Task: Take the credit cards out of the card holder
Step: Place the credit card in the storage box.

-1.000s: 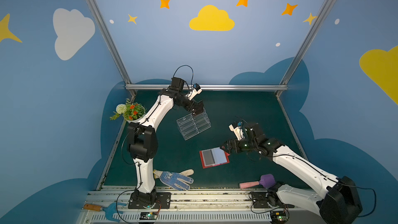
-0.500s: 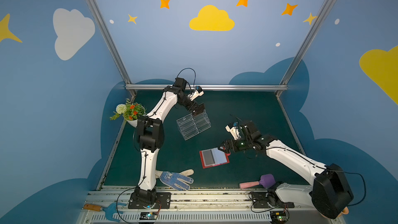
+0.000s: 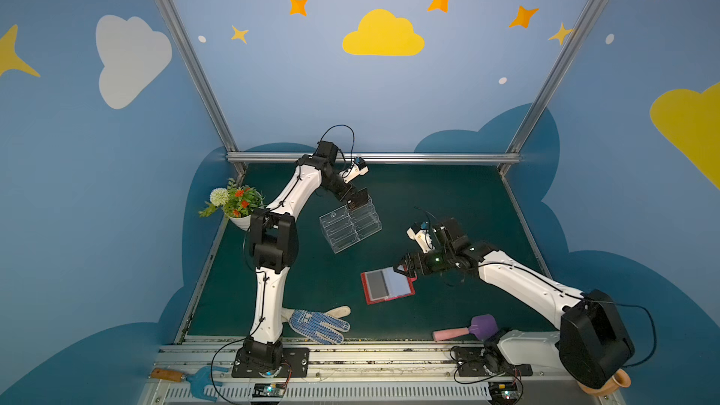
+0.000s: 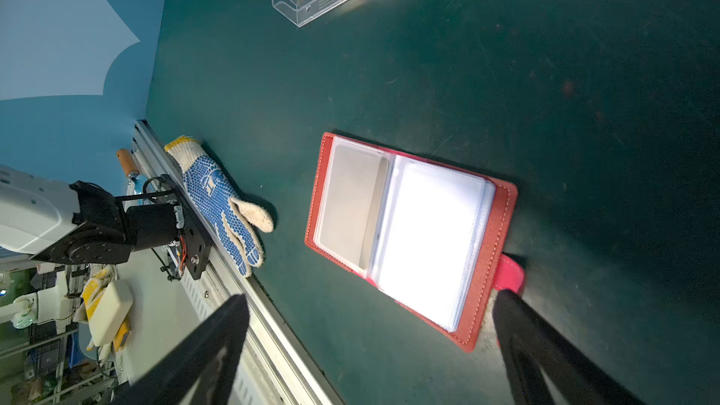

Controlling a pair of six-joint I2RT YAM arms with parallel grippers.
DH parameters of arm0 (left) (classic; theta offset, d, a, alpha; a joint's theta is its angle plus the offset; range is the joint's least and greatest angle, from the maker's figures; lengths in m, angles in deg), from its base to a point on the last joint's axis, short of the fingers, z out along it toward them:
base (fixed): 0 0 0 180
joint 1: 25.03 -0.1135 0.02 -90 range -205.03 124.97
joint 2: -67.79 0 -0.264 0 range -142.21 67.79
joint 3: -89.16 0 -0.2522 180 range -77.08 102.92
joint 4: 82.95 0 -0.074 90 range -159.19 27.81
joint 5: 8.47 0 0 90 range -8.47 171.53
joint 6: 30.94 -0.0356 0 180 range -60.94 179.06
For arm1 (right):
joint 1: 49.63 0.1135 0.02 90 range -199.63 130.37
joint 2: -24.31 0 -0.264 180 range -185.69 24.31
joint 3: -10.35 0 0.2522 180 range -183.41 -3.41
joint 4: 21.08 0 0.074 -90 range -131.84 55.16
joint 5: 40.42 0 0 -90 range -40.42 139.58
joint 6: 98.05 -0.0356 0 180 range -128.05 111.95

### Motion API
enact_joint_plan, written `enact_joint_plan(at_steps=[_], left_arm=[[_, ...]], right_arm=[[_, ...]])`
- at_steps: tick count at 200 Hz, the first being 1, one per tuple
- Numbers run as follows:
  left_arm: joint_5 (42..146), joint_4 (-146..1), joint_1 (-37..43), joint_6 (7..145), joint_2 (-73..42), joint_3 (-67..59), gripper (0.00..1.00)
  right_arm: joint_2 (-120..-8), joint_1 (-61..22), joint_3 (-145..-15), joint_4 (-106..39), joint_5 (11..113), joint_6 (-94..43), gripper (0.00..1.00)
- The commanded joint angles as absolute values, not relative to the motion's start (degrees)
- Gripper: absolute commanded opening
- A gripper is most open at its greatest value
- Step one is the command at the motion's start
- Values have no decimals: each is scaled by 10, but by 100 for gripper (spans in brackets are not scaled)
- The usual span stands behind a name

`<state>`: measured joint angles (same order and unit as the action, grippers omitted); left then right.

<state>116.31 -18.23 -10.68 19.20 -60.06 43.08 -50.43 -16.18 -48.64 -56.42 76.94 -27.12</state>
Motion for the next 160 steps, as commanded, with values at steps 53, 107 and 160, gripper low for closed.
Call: enact_joint_plan(at_steps=[53, 107, 160], left_arm=[[1156, -200, -108, 194, -618, 432, 4], [1155, -203, -106, 196, -630, 434, 4], [1154, -201, -103, 198, -640, 430, 9]], right_arm=[[-527, -167, -502, -546, 791, -264, 95], [-534, -168, -507, -545, 798, -262, 96], [-533, -170, -506, -548, 799, -261, 95]])
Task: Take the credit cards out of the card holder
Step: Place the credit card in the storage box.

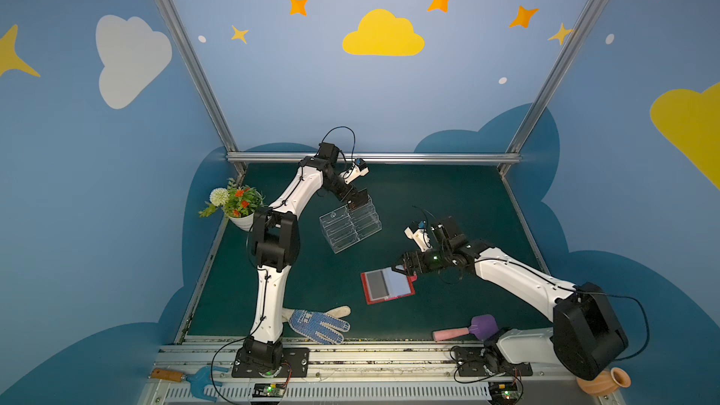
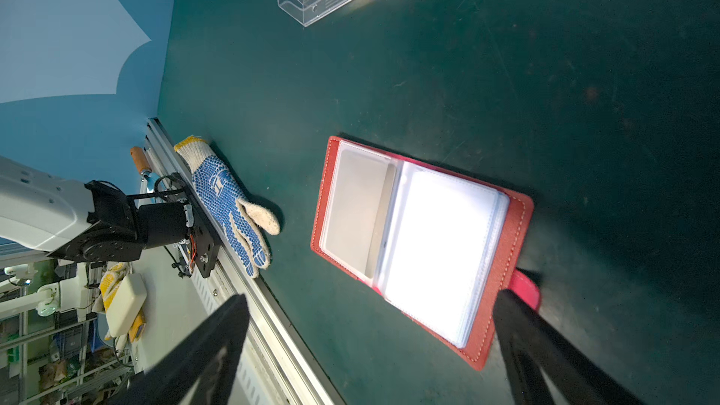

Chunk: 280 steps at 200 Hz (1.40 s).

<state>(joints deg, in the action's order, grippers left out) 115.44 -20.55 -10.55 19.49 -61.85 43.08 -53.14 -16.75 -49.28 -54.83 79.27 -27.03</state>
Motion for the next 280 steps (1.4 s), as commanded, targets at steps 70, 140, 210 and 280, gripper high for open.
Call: enact_joint_plan(at_steps=[70, 140, 210, 280], left_arm=[[1129, -200, -99, 213, -636, 440, 22], [1139, -210, -89, 236, -541, 430, 56], [1133, -428, -94, 515, -346, 268, 74], [1018, -587, -4, 991, -82, -181, 83]], right_arm=[[-520, -174, -502, -548, 800, -263, 95], [-518, -174, -494, -537, 806, -273, 96], [-494, -174, -486, -556, 782, -311, 95], [-542, -166, -484, -533, 787, -371, 65]])
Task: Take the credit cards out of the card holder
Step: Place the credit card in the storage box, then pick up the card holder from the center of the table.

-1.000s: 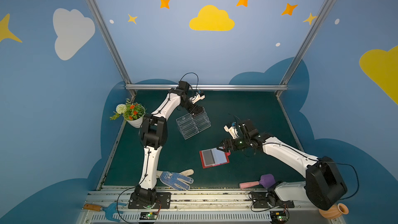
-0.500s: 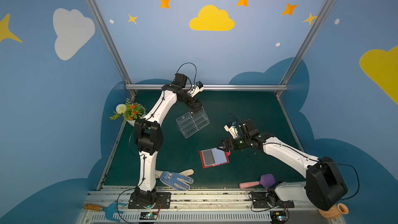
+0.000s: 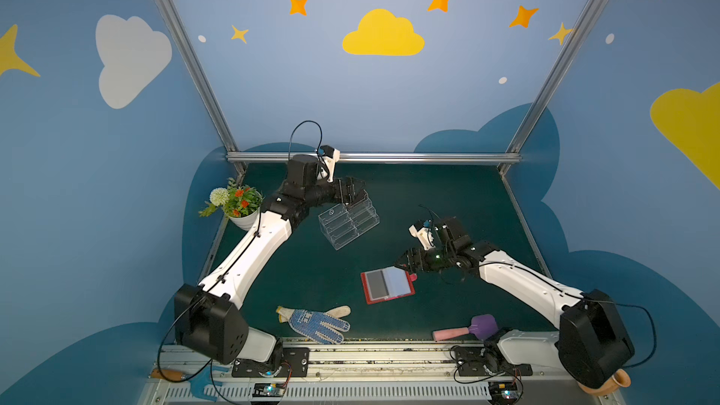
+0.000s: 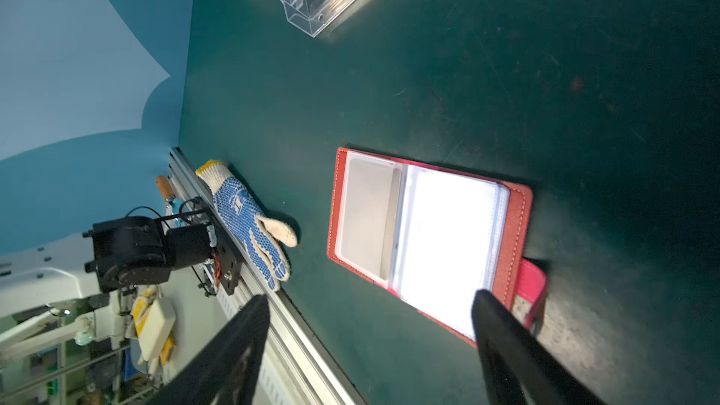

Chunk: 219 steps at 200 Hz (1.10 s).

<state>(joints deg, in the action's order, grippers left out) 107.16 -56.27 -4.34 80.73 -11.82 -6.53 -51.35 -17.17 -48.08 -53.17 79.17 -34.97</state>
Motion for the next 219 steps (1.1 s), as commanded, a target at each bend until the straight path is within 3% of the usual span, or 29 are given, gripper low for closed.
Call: enact_joint_plan(at_steps=[1, 23, 60, 86, 113, 145, 219], left_arm=[[1016, -587, -2, 994, -80, -188, 83], [1005, -564, 29, 1055, -37, -286, 82], [1018, -645, 62, 1162, -8, -419, 78], [1032, -724, 80, 1219, -24, -465, 69], [1038, -753, 95, 1250, -56, -478, 59], [1049, -802, 107, 1270, -99, -494, 58], [1050, -864, 125, 1305, -155, -521, 43]], right_arm=[[-543, -167, -484, -533, 786, -371, 64], [-573, -164, -489, -536, 780, -376, 45], [-620, -161, -493, -535, 753, -379, 28], [-656, -161, -498, -535, 739, -381, 17], [-672, -161, -489, -526, 731, -388, 14], [-680, -161, -481, -526, 722, -390, 12], [-687, -162, -461, -519, 717, -394, 10]])
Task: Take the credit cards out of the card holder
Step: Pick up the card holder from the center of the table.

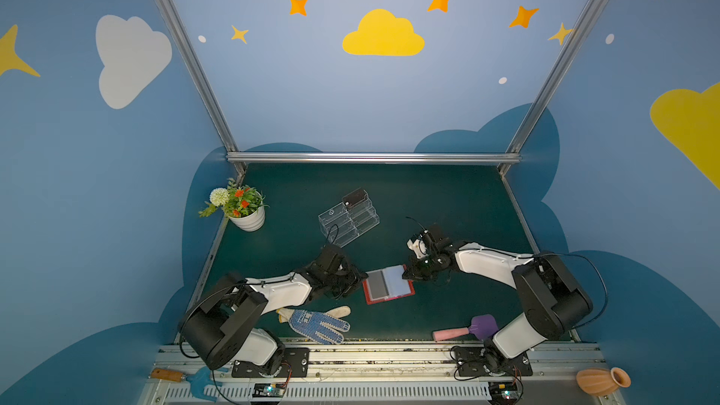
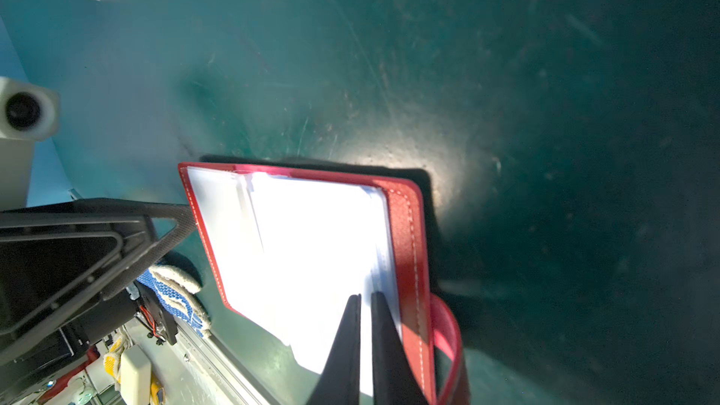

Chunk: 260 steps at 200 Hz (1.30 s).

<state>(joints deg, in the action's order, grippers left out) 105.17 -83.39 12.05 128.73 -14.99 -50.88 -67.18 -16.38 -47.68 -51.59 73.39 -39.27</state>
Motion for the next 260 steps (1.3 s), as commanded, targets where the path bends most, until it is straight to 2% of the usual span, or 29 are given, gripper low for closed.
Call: enact_joint_plan(at_steps=[1, 23, 74, 148, 168, 212, 260], left_arm=[[1050, -864, 124, 1305, -155, -521, 43], [1048, -876, 129, 1312, -156, -534, 37], [1046, -902, 142, 1323, -170, -548, 36], [1022, -980, 163, 1342, -163, -585, 25], [1016, -988, 173, 1331, -154, -575, 25], [1012, -1015, 176, 1319, -146, -575, 12], [998, -1012, 182, 1312, -115, -578, 6]], right_arm=[[-687, -162, -461, -519, 717, -394, 10], [-689, -163, -459, -518, 716, -395, 10], [-691, -163, -453, -513, 719, -397, 8], [-692, -163, -449, -513, 721, -399, 8], [-692, -163, -446, -512, 721, -399, 8], [-692, -163, -443, -511, 724, -399, 8], [-691, -163, -443, -507, 729, -400, 8]])
